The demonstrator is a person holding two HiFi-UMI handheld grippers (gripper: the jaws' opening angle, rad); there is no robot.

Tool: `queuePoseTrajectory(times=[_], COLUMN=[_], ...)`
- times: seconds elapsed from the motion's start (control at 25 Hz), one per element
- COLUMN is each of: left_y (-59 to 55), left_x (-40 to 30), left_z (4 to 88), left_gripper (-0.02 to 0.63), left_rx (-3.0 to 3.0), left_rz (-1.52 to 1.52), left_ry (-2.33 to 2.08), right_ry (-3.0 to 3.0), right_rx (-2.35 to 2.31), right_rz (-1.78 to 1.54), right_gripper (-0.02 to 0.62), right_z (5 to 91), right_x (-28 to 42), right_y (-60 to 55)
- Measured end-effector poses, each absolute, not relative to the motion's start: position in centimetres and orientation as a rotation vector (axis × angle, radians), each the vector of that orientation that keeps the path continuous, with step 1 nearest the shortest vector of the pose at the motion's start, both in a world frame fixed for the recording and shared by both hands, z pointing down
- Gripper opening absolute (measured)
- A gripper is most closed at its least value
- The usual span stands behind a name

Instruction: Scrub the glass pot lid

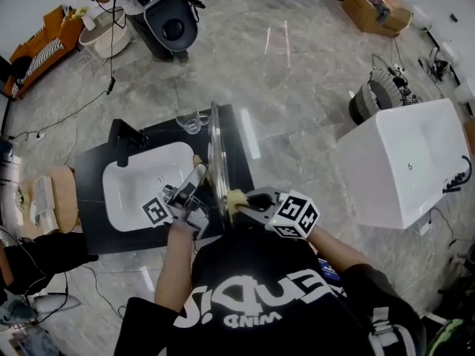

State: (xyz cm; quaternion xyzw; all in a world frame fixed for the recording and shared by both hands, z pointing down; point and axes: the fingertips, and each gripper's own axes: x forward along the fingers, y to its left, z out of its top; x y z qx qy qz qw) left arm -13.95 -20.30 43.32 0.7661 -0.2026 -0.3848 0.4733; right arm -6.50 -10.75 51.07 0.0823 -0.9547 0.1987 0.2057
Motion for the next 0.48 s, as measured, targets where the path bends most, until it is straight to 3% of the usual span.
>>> queuePoseTrajectory(times=[0.48], left_y=[-20.5], left_x=[-13.7], left_z=[44.1], left_gripper=[0.178], left_rx=[1.853], left_rz=[-0.921], left_ry=[-0.494], right_ry=[-2.815], right_rx=[0.143], right_rz=[0.656], right_gripper=[0.046], right_z=[43.4], right_x=[-6.6], right_y=[-10.2])
